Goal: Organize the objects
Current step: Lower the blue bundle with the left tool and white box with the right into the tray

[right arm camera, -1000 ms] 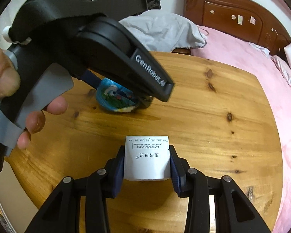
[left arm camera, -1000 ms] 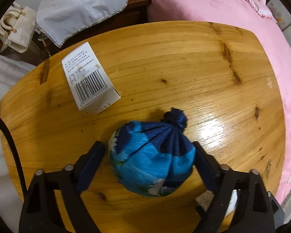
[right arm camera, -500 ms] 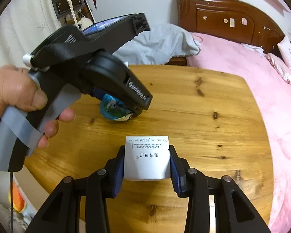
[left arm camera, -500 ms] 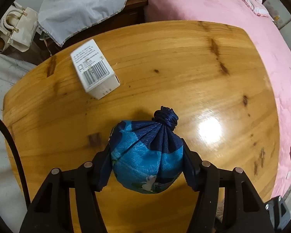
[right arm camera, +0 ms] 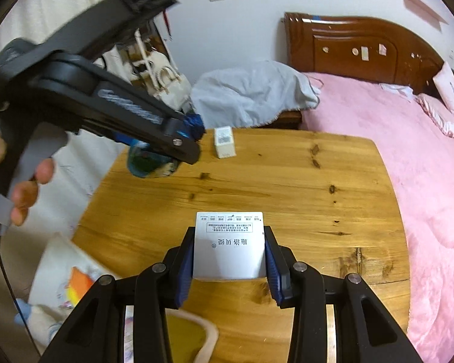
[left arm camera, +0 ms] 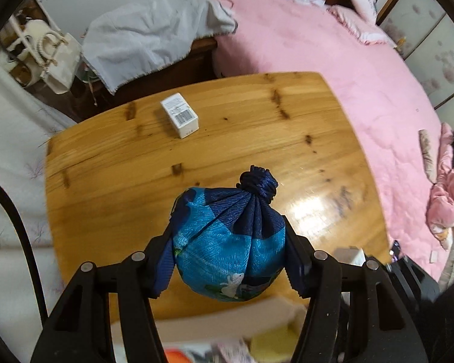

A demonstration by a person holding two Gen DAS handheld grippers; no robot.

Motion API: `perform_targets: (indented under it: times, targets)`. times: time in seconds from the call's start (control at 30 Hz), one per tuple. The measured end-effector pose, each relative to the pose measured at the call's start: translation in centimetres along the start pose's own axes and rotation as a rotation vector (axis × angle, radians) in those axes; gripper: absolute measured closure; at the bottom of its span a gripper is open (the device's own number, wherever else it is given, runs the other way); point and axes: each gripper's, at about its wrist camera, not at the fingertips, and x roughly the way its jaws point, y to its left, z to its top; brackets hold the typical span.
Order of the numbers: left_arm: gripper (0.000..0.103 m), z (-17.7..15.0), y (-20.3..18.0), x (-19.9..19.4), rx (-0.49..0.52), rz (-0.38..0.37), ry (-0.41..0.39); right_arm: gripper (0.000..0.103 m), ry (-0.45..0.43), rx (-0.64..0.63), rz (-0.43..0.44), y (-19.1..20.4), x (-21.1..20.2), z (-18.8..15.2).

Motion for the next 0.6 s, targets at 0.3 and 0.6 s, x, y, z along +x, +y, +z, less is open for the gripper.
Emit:
perform_targets:
  times: [0.3, 0.6]
  targets:
    - [0.038, -7.2, 1.5, -7.5, -0.046, 0.007, -0.070, 0.062, -0.017, -0.079, 0.070, 4.7, -6.3, -0.4]
    - [0.038, -14.4, 3.3, -8.7, -0.131, 0.059, -0.066, 0.062, 0.022, -0.214, 0.133, 10.2, -9.8, -2.7]
